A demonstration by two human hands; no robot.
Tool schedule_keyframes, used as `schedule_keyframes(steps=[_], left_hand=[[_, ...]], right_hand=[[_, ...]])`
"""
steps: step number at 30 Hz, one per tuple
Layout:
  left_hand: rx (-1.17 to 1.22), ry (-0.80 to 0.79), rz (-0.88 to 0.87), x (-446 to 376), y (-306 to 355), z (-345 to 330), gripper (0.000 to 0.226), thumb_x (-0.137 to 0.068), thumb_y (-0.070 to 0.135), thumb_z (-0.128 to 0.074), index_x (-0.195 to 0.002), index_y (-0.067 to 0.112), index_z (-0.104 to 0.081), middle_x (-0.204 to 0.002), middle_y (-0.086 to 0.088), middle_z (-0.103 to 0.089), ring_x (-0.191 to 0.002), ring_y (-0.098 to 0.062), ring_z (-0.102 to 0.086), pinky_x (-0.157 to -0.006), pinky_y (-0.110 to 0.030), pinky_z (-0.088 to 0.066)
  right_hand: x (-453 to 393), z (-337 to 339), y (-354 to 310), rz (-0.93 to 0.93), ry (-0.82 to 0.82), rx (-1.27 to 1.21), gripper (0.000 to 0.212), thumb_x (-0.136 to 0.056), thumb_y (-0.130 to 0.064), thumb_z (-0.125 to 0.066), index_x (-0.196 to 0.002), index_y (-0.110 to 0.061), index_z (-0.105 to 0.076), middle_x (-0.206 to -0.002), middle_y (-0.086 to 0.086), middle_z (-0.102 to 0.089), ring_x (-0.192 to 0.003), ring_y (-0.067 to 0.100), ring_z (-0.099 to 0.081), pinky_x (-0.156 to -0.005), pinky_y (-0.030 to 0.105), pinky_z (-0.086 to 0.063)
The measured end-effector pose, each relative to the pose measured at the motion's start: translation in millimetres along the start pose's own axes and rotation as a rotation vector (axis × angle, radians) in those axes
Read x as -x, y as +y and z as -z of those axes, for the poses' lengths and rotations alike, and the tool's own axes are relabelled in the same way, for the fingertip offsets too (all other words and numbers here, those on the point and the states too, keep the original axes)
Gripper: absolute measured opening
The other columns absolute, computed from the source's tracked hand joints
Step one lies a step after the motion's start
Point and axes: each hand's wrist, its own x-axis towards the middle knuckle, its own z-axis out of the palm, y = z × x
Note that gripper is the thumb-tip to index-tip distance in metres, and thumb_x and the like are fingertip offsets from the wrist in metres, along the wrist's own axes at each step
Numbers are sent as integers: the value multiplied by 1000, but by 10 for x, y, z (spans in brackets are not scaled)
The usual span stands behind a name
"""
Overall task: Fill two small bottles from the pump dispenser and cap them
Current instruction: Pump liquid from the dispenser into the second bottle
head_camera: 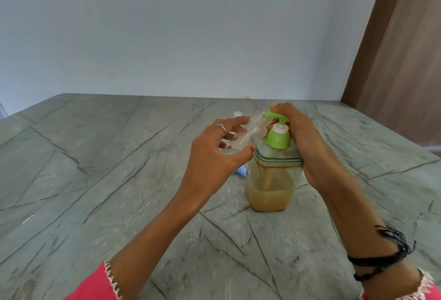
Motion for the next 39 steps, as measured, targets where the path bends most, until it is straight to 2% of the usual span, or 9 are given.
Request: schedule_keyframes(steps=[2,5,7,15,20,25,30,34,39], left_hand=[[4,4,0,1,-1,-3,42,-76,18,-74,-104,42,-54,-95,21,-59,-93,4,-55,-73,-5,-44],[0,10,-8,10,-14,-4,43,-76,16,-74,-103,42,-54,-95,18,-60,-93,3,-55,-74,-6,-44],[-13,10,-11,16,-25,0,43,-76,16,-74,-104,42,-54,-96,18,-61,-93,2,-56,-74,-7,-44],[-60,-6,-50,11,-68,43,48,-75,15,-75,-99,48,-50,-94,21,-57,-88,9,-54,-73,-4,-42],[-55,-6,-51,5,-71,41,48,-75,14,-75,-99,48,-51,-95,19,-58,-93,1,-54,-75,-5,-42],[-52,9,-60,-7,-63,25,47,-76,12,-74,-103,45,-53,-96,17,-59,-92,0,-55,-75,-6,-43],[-73,43,-98,-9,-81,7,41,-72,25,-70,-109,35,-56,-98,15,-59,-91,-1,-54,-74,-6,-42],[-87,67,-116,0,-102,-3,42,-71,27,-68,-111,31,-57,-99,13,-58,-92,-2,-54,-75,-6,-43],[-97,72,-126,-7,-115,-6,43,-70,28,-69,-112,30,-57,-100,14,-57,-93,-2,-53,-74,-5,-43]], right_hand=[[-2,-11,-11,2,11,13,45,-90,-44,-50,-53,-26,-67,-55,-11,-66,-53,3,-59,-71,28,-46],[-32,2,-16,2,-24,16,24,-91,-41,-48,-89,-22,-63,-58,-8,-65,-65,12,-59,-79,33,-46],[-55,26,-17,2,-51,11,21,-92,-38,-49,-99,-22,-60,-58,-7,-65,-68,15,-58,-82,37,-45],[-89,74,-35,47,-102,37,10,-96,-23,-47,-90,-27,-54,-53,-7,-63,-67,15,-56,-78,37,-39],[-64,73,-5,98,-100,55,14,-97,-26,-46,-88,-27,-56,-57,-6,-64,-63,13,-57,-69,32,-41],[-19,23,46,76,-33,7,23,-94,-38,-47,-86,-22,-61,-66,-6,-65,-74,16,-57,-77,34,-46],[20,-7,6,59,6,8,24,-94,-40,-46,-90,-19,-56,-55,-11,-63,-55,1,-56,-60,18,-47],[25,-23,10,70,32,14,24,-93,-43,-46,-89,-21,-56,-53,-14,-63,-67,8,-56,-75,29,-44],[-36,-7,8,86,15,30,20,-93,-37,-46,-91,-19,-55,-52,-11,-62,-57,3,-56,-66,26,-44]])
